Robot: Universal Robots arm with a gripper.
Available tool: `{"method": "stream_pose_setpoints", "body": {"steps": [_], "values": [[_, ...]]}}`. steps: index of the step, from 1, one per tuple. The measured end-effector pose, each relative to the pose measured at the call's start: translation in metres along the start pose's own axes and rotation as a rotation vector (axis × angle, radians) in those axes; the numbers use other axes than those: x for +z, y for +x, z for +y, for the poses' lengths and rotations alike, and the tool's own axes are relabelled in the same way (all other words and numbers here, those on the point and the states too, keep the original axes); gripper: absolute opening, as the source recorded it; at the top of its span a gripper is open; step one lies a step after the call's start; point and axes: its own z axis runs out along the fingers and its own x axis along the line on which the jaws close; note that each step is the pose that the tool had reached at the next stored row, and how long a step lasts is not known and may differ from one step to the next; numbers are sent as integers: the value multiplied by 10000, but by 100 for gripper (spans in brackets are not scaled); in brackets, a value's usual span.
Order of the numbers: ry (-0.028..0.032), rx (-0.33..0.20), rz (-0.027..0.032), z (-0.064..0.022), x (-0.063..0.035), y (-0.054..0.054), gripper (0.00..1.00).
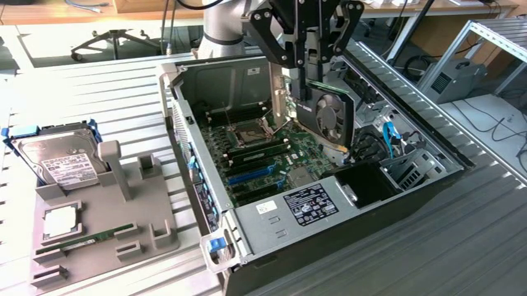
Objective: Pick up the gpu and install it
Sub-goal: 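Pick up the gpu and move the gpu toward the slot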
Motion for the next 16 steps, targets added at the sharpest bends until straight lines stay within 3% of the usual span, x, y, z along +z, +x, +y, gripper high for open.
{"method": "stream_pose_setpoints", "body": {"steps": [16], "values": [[176, -5, -13, 18, 17, -123, 26]]}}
